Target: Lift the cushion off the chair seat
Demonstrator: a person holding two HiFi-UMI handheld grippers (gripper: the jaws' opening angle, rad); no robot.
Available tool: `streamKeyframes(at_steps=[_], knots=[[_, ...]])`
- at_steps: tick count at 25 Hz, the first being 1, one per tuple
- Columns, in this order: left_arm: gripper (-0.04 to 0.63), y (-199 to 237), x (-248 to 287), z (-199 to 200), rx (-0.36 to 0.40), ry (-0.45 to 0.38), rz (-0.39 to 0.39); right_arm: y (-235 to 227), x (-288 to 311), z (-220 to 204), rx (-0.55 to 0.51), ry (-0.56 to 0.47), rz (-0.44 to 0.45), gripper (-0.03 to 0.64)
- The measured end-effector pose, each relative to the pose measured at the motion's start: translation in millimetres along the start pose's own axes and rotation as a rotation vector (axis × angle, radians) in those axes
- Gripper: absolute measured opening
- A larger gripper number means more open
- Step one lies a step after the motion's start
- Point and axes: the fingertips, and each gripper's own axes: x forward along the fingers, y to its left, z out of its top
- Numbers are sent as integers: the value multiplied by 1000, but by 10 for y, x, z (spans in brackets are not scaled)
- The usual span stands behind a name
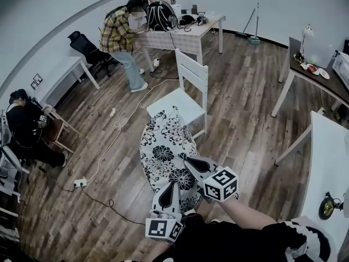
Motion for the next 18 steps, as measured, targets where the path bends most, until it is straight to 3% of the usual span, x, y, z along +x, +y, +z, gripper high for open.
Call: streamKeyframes(at_steps=[13, 18], knots=[[2, -829, -249, -307, -1, 8, 25, 64, -917, -93, -24, -25, 42, 34], [2, -883, -258, -235, -8, 3, 23, 88, -984, -60, -25, -14, 43, 34]])
